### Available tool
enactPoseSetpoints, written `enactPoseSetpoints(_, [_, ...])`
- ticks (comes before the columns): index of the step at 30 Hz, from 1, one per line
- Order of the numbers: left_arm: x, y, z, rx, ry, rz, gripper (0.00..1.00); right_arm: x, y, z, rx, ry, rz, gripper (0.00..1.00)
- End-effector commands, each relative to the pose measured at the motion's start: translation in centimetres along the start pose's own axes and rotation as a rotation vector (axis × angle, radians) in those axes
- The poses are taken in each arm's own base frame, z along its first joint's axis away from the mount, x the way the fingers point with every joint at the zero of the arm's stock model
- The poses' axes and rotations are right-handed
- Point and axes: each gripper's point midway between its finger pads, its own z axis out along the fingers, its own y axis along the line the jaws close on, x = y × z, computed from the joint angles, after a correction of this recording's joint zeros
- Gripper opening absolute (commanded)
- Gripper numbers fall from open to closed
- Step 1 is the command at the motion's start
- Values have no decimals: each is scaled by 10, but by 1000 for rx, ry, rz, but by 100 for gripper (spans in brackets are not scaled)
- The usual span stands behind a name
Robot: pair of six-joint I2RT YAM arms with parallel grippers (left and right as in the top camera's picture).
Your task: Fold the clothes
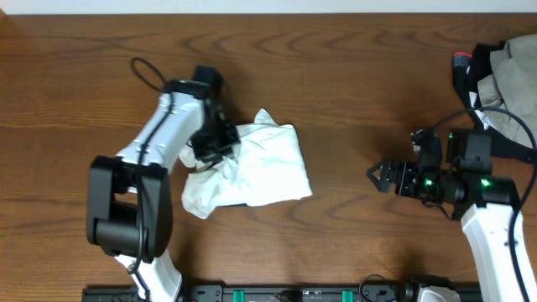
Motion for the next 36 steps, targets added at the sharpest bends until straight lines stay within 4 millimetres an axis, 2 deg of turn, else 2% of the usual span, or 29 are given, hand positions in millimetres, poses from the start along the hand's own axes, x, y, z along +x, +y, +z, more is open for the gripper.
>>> enactPoseSetpoints(1, [3, -15, -3, -78, -79, 44, 6, 4, 0, 15, -4, 56, 7, 99])
enactPoseSetpoints(5, [7, -28, 2, -176, -169, 119, 6, 7, 3, 36, -7, 117, 22, 99])
enactPoseSetpoints(11, [11, -36, 3, -252, -236, 185, 6, 13, 13, 70, -19, 188, -6, 98])
enactPoseSetpoints(18, [14, -37, -13, -273, -221, 203, 6, 12, 27, 101, -36, 205, -11, 99])
enactPoseSetpoints(28, [7, -57, -46, -234, -262, 214, 6, 0, 50, 138, -82, 158, -13, 93])
enactPoseSetpoints(31, [10, -67, -50, -199, -257, 222, 6, 6, 57, 150, -88, 175, -12, 93])
enactPoseSetpoints(36, [24, -91, -44, -112, -221, 258, 6, 21, 63, 172, -58, 207, 14, 93])
